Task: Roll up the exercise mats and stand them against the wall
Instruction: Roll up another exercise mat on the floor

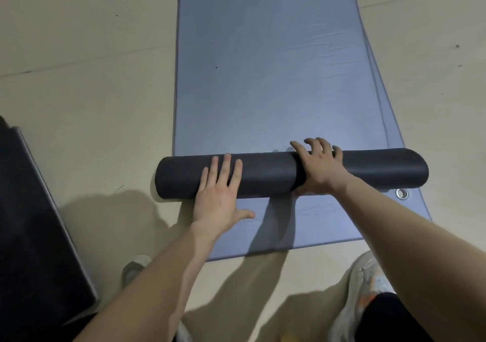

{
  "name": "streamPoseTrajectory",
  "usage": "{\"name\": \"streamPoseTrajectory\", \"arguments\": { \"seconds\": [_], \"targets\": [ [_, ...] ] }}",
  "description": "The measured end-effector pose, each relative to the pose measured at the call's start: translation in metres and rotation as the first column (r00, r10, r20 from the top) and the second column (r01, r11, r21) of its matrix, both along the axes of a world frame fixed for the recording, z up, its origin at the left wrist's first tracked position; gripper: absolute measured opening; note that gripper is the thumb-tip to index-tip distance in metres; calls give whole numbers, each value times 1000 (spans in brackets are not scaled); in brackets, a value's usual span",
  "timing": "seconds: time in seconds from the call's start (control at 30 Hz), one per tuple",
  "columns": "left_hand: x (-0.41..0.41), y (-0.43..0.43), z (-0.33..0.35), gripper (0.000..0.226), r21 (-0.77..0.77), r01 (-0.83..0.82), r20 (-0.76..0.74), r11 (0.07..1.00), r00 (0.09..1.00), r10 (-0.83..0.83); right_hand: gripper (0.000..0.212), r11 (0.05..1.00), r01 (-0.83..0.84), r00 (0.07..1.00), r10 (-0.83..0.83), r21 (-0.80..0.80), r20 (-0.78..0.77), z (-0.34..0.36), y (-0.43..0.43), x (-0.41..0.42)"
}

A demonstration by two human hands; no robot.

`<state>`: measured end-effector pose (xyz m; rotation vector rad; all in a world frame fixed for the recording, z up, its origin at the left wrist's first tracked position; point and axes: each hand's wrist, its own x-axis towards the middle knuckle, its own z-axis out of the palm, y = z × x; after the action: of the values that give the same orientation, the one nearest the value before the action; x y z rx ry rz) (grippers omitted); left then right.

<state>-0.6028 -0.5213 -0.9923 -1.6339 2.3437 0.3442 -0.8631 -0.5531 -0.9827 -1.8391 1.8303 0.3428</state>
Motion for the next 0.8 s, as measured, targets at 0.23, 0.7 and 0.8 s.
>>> {"name": "streamPoseTrajectory", "arguments": {
  "seconds": [0.23, 0.7, 0.8],
  "targets": [
    [-5, -108, -8, 133, 57, 30, -57, 998, 998, -27, 130, 953, -124, 970, 59, -275, -235, -32, 9, -11],
    [12, -53, 24, 112, 263, 93, 4, 960, 995, -97, 107, 966, -244, 954, 254, 81, -158, 9, 15, -4],
    [14, -28, 30, 111, 349, 73, -15, 934, 997, -72, 114, 979, -204, 969, 200, -13, -145, 8, 64, 2]
  ]
}}
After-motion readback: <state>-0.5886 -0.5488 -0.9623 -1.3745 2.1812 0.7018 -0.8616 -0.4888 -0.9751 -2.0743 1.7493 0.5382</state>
